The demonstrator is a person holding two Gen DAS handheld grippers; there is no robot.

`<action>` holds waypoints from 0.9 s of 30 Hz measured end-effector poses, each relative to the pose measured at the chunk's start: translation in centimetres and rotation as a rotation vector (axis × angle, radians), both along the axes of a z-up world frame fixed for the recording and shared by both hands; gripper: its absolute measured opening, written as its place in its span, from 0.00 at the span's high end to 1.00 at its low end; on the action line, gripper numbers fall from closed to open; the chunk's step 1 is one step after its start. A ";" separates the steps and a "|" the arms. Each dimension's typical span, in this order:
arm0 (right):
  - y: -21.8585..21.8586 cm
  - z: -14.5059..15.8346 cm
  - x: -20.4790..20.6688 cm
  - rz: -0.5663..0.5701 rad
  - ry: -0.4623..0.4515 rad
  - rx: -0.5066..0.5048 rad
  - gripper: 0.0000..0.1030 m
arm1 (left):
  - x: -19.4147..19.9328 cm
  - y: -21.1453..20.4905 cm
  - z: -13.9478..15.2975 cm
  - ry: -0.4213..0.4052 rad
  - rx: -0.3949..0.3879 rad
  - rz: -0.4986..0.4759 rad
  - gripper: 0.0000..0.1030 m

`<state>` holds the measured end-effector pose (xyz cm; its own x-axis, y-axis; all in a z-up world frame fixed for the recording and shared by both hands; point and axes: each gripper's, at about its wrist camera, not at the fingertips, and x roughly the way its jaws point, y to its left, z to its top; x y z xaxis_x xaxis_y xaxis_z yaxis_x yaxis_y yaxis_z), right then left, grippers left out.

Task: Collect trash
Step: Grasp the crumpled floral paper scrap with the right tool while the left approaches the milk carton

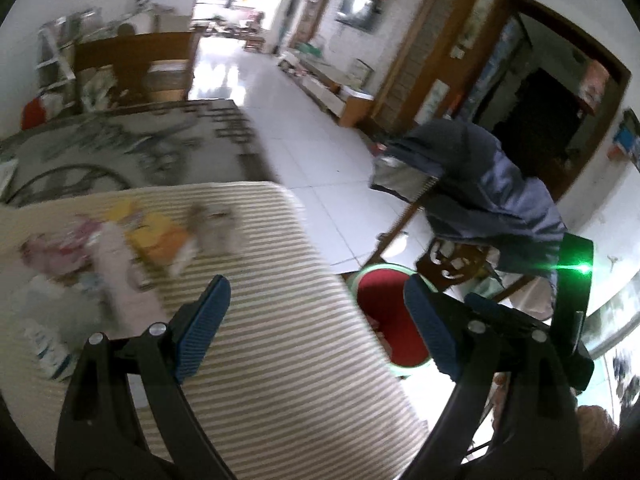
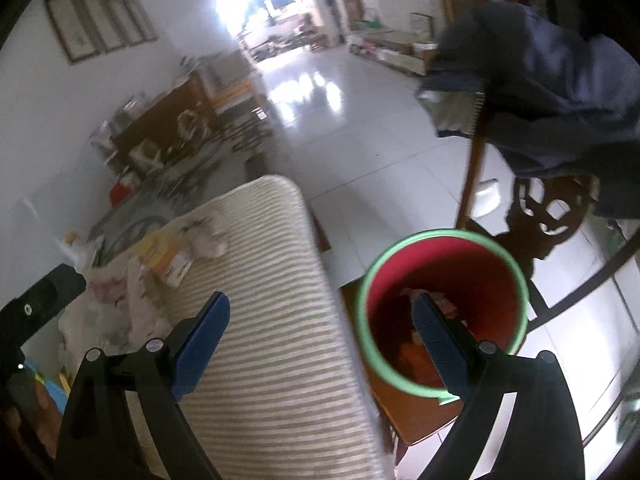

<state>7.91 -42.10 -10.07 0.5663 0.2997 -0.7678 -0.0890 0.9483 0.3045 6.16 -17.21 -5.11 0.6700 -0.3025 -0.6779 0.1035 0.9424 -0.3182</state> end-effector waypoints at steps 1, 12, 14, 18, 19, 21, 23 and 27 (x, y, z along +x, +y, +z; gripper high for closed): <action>1.3 -0.1 -0.2 0.018 0.005 -0.007 0.13 | -0.4 1.2 -0.1 0.005 -0.003 0.017 0.16; 17.9 -2.4 -5.8 0.474 0.165 -0.013 0.13 | -5.5 17.4 -4.1 0.122 0.054 0.231 0.16; 21.3 -3.3 -7.7 0.573 0.201 -0.019 0.13 | -6.1 19.3 -4.8 0.145 0.050 0.256 0.16; 26.3 -5.2 -10.7 0.713 0.270 -0.005 0.13 | -6.9 22.2 -5.9 0.172 0.035 0.274 0.16; 27.4 -5.7 -11.4 0.745 0.287 -0.004 0.13 | -7.1 22.4 -6.0 0.177 0.028 0.274 0.16; 29.8 -6.8 -12.7 0.806 0.323 -0.027 0.12 | -7.4 23.3 -6.4 0.186 0.017 0.274 0.16; 31.4 -7.7 -13.6 0.835 0.336 -0.052 0.12 | -7.6 24.0 -6.8 0.194 0.011 0.272 0.16; 33.3 -9.3 -14.1 0.848 0.376 -0.039 0.15 | -7.9 25.1 -7.5 0.210 -0.002 0.272 0.16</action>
